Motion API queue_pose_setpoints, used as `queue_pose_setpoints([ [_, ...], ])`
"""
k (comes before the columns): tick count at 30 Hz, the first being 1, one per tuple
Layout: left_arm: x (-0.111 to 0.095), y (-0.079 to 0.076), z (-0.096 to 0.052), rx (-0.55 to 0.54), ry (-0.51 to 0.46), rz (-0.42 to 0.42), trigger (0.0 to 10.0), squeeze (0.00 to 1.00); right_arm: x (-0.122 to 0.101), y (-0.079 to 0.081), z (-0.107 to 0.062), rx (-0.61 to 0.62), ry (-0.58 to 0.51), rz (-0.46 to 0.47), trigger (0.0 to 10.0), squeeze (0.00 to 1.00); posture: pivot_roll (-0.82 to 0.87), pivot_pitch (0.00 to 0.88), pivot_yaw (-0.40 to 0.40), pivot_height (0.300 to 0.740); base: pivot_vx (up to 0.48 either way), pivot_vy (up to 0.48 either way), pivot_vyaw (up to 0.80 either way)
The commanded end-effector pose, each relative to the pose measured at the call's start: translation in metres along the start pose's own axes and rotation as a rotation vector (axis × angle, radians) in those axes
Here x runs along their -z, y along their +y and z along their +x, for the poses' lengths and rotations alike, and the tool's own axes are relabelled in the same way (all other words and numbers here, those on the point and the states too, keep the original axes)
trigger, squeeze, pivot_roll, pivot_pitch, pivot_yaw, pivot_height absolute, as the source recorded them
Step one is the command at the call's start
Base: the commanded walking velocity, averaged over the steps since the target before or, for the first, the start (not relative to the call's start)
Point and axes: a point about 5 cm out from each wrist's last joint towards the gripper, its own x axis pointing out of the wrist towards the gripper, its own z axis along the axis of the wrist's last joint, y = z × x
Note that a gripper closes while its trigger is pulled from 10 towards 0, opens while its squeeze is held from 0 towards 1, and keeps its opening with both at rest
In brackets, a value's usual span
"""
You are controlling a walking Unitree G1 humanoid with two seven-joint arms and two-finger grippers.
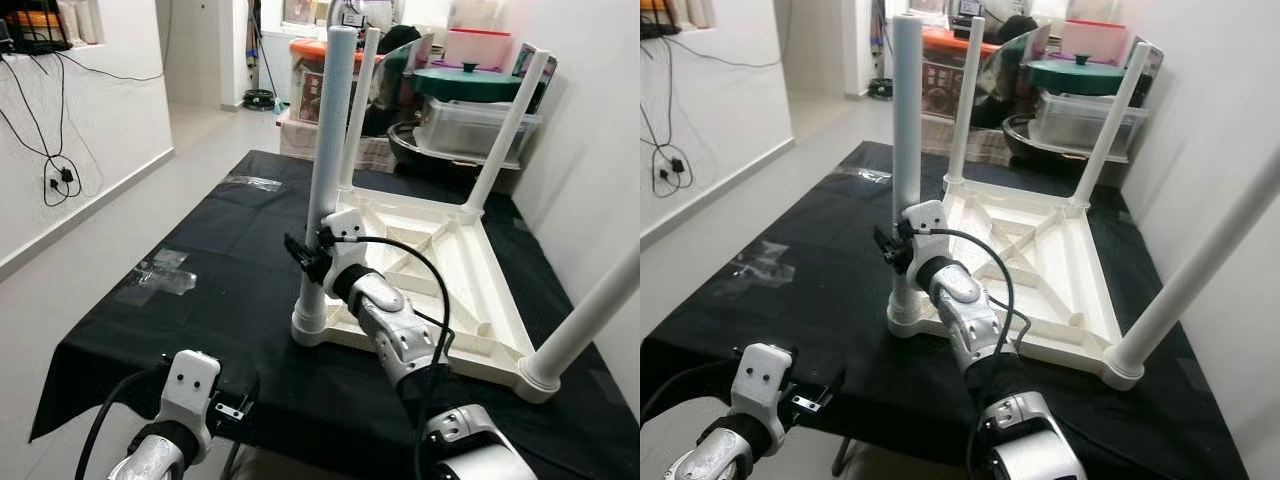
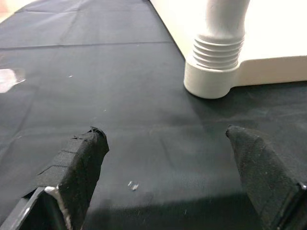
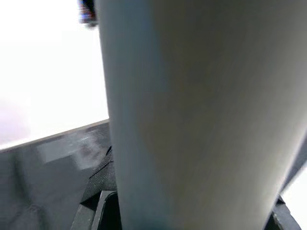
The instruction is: Building children table
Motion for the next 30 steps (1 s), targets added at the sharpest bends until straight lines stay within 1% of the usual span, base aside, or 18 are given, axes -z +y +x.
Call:
queue_pose_setpoints([
  [1,0.0,-0.001,0.001,-0.001,-0.001,0.01,10.0,0.0,0.034,0.01,-0.003,-0.12,0.151,0.034,10.0,0.0,0.14,0.0,-0.114,0.74,0.0,0.0,0.0],
  [2,0.0,-0.001,0.001,-0.001,-0.001,0.01,10.0,0.0,0.034,0.01,-0.003,-0.12,0.151,0.034,10.0,0.0,0.14,0.0,-0.114,0.74,0.0,0.0,0.0],
  [3,0.0,-0.001,0.001,-0.003,-0.001,0.008,10.0,0.0,0.032,0.013,0.0,-0.176,0.165,0.008,10.0,0.0,0.15,0.0,-0.119,0.74,0.0,0.0,0.0],
  [4,0.0,-0.001,0.001,-0.003,-0.001,0.008,10.0,0.0,0.032,0.013,0.0,-0.176,0.165,0.008,10.0,0.0,0.15,0.0,-0.119,0.74,0.0,0.0,0.0],
  [5,0.0,-0.001,0.0,-0.006,-0.001,0.007,10.0,0.0,0.029,0.018,0.004,-0.226,0.176,-0.027,10.0,0.0,0.15,0.0,-0.121,0.74,0.0,0.0,0.0],
  [6,0.0,-0.001,0.0,-0.006,-0.001,0.007,10.0,0.0,0.029,0.018,0.004,-0.226,0.176,-0.027,10.0,0.0,0.15,0.0,-0.121,0.74,0.0,0.0,0.0],
  [8,0.0,-0.003,0.0,-0.009,-0.001,0.004,10.0,0.0,0.021,0.026,0.012,-0.32,0.178,-0.094,10.0,0.0,0.15,0.0,-0.124,0.74,0.0,0.0,0.0],
  [10,0.0,-0.003,0.0,-0.009,-0.001,0.004,10.0,0.0,0.021,0.026,0.012,-0.32,0.178,-0.094,10.0,0.0,0.15,0.0,-0.124,0.74,0.0,0.0,0.0],
  [12,0.0,-0.004,0.0,-0.009,0.0,0.001,10.0,0.0,0.015,0.034,0.016,-0.395,0.177,-0.156,10.0,0.0,0.15,0.0,-0.128,0.74,0.0,0.0,0.0],
  [16,0.001,-0.005,0.001,-0.008,0.0,-0.003,10.0,0.0,0.012,0.039,0.018,-0.433,0.18,-0.188,10.0,0.0,0.14,0.0,-0.13,0.74,0.0,0.0,0.0],
  [18,0.001,-0.007,0.001,-0.008,-0.001,-0.008,10.0,0.0,0.013,0.041,0.019,-0.433,0.185,-0.172,10.0,0.0,0.14,0.0,-0.133,0.74,0.0,0.0,0.0],
  [22,0.002,-0.007,0.001,-0.009,-0.001,-0.011,10.0,0.0,0.017,0.038,0.02,-0.409,0.202,-0.137,10.0,0.0,0.14,0.0,-0.134,0.74,0.0,0.0,0.0],
  [24,0.002,-0.007,0.001,-0.01,0.0,-0.013,10.0,0.0,0.023,0.033,0.019,-0.374,0.228,-0.074,10.0,0.0,0.14,0.0,-0.135,0.74,0.0,0.0,0.0],
  [25,0.002,-0.007,0.001,-0.01,0.0,-0.013,10.0,0.0,0.023,0.033,0.019,-0.374,0.228,-0.074,10.0,0.0,0.14,0.0,-0.135,0.74,0.0,0.0,0.0],
  [26,0.002,-0.008,0.001,-0.011,0.0,-0.015,10.0,0.0,0.026,0.031,0.018,-0.349,0.245,-0.039,10.0,0.0,0.14,0.0,-0.135,0.74,0.0,0.0,0.0],
  [27,0.002,-0.008,0.001,-0.011,0.0,-0.016,10.0,0.0,0.035,0.023,0.017,-0.24,0.289,0.021,10.0,0.0,0.13,0.0,-0.136,0.74,0.0,0.0,0.0],
  [29,0.002,-0.008,0.001,-0.011,0.0,-0.016,10.0,0.0,0.035,0.023,0.017,-0.24,0.289,0.021,10.0,0.0,0.13,0.0,-0.136,0.74,0.0,0.0,0.0],
  [30,0.002,-0.008,0.001,-0.012,0.0,-0.017,10.0,0.0,0.042,0.018,0.016,-0.163,0.323,0.06,10.0,0.0,0.13,0.0,-0.136,0.74,0.0,0.0,0.0],
])
